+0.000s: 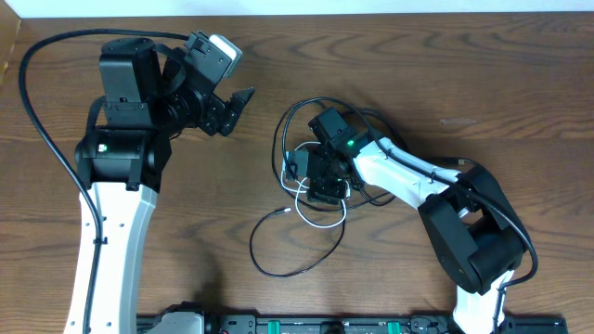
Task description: Untangle cables
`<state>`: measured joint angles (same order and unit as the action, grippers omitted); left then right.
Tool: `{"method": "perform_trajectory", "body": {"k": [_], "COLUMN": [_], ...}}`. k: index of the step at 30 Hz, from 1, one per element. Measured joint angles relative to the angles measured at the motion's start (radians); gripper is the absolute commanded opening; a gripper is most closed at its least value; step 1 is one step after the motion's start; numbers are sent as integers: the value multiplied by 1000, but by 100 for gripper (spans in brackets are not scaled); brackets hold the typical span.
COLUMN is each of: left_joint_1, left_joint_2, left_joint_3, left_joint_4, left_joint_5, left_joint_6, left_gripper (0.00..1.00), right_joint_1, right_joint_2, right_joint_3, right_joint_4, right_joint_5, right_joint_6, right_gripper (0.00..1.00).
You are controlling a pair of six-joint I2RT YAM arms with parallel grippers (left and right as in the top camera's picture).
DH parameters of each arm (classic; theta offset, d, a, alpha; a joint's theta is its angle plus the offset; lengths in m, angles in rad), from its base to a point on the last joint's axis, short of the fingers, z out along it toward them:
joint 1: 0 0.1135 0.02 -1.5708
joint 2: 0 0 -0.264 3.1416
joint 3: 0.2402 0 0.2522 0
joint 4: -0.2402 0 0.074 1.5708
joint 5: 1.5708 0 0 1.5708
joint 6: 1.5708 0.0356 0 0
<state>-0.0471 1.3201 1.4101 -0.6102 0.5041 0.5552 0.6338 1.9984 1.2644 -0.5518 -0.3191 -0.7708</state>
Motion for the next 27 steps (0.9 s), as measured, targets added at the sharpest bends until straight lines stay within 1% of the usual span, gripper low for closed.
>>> {"method": "perform_trajectory", "body": {"k": [7,14,16,20,27], "left_joint_1": [0,0,0,0,0], "left_joint_2": [0,0,0,0,0], "left_joint_3": [0,0,0,0,0], "left_joint_4": [0,0,0,0,0], "left_joint_5": [0,0,0,1,18], "left_joint_6": [0,0,0,0,0], "left_gripper": [82,82,82,82,82], "right_joint_1": [-2,-3,-9,-25,-30], "right_joint_2": [0,0,0,0,0], "right_joint_3": [0,-21,-27,-31,-44], "right_joint_4": [0,37,39,47,75], "right_joint_5": [0,0,-1,-3,-7], "right_joint_6": [0,0,0,-1,-4], "right_gripper": [69,70,69,63,62]}}
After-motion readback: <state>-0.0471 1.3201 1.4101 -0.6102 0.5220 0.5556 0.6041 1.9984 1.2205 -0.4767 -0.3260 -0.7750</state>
